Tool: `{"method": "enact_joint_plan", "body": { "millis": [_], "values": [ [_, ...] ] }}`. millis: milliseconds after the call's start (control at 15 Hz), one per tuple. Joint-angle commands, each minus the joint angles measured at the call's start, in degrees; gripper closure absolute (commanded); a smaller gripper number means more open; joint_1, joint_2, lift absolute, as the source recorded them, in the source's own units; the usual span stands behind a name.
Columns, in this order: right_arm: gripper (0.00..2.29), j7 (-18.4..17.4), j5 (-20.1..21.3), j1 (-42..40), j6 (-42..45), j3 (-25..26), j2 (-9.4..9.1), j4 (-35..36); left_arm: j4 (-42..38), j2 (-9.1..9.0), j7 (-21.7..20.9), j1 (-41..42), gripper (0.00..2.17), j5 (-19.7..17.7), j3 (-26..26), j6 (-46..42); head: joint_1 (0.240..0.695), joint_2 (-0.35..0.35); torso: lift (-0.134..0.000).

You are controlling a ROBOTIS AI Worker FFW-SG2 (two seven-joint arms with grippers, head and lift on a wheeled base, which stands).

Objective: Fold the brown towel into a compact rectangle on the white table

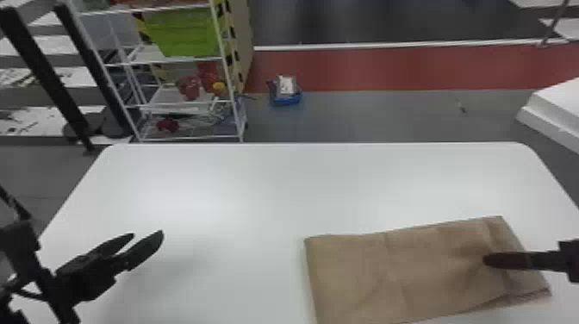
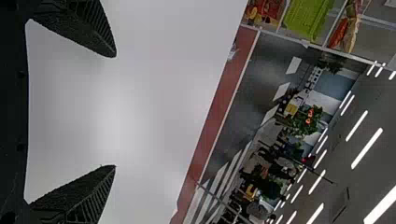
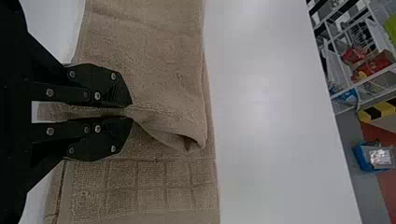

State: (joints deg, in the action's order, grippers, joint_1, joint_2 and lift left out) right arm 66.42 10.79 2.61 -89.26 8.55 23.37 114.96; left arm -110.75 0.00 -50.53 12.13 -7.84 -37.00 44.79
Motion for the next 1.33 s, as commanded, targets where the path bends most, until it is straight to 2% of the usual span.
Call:
{"method": "enact_joint_plan", "body": {
  "millis": [0,133,200,267,467,600,733,867,1067,1267],
  "values": [
    [1.02,0.64,-2.26,0.81,-0.82,2.44,0.10,5.27,-0.17,-0.15,-0.10,0.00,0.02,0.02,-0.45,0.18,0.695,0.097,-0.124],
    [1.02,1.61,-3.05,0.11,-0.82,5.78,1.77,8.00,-0.25,-0.15,-0.10,0.09,0.02,0.02,-0.62,0.00,0.695,0.107,-0.124],
    [1.02,1.61,-4.11,-0.42,-0.82,7.27,2.64,7.91,-0.17,-0.15,-0.10,0.09,0.02,0.02,-0.53,0.00,0.695,0.109,-0.124],
    [1.02,1.61,-3.32,-2.09,-0.82,8.42,3.44,7.12,0.10,-0.15,-0.01,0.09,0.02,0.02,-0.45,0.00,0.695,0.099,-0.124],
    [1.01,1.52,-1.38,-3.58,-0.82,7.36,3.00,1.05,0.62,-0.15,0.17,-0.35,0.02,0.37,0.70,-0.18,0.695,0.047,-0.124],
    [1.01,1.43,0.81,-2.79,-0.82,6.57,1.59,-2.64,0.54,-0.15,0.34,-0.35,0.02,0.54,1.14,-0.18,0.695,0.029,-0.124],
    [1.01,0.90,0.81,-1.03,-0.82,5.52,1.41,-5.10,0.54,-0.15,0.34,-0.35,0.02,0.72,1.14,-0.18,0.695,0.016,-0.124],
    [1.01,0.99,0.55,-0.06,-0.82,5.52,0.71,-5.36,0.62,-0.15,0.34,-0.26,0.02,0.72,0.96,-0.18,0.695,0.015,-0.124],
    [1.01,1.61,-0.42,0.37,-0.82,7.01,0.80,-0.79,0.62,-0.15,0.34,-0.18,0.02,0.72,0.87,-0.18,0.695,0.027,-0.124],
    [1.01,2.22,-2.88,1.25,-0.82,11.49,2.73,1.67,0.54,-0.15,0.34,-0.18,0.02,0.81,1.05,-0.18,0.695,0.029,-0.124]
  ]
}}
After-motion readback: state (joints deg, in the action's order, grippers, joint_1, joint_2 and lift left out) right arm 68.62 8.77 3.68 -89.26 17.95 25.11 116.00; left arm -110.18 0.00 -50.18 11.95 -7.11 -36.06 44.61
